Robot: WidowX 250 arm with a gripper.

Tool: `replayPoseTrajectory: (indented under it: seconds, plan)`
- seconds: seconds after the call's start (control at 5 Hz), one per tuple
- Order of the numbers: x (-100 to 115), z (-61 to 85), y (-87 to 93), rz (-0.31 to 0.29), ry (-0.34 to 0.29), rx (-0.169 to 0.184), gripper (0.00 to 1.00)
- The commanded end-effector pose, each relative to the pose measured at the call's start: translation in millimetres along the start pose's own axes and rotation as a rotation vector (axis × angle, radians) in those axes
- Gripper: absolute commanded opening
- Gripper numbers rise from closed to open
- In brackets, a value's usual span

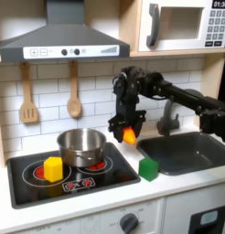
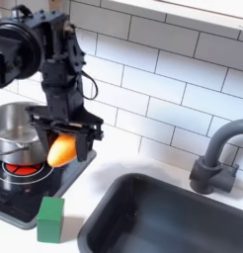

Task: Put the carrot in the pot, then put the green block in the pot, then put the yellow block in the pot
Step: 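Put the carrot in the pot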

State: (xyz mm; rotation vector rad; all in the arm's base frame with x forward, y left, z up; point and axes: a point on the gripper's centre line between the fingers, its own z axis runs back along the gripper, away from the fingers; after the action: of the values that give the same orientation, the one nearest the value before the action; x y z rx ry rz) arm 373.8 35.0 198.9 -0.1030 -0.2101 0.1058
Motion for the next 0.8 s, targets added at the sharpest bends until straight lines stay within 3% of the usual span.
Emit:
replayPoseTrajectory:
  seconds: [0.0,0.4,0.6]
  plan:
    - [10.9,14.2,18.6,0.070,-0.044,0.009,0.00]
    - [18.3,18.4,42.1,0.142,-0.048,0.029,0.00]
    - [20.5,4.4,53.6,0.172,-0.013,0.037,0.00]
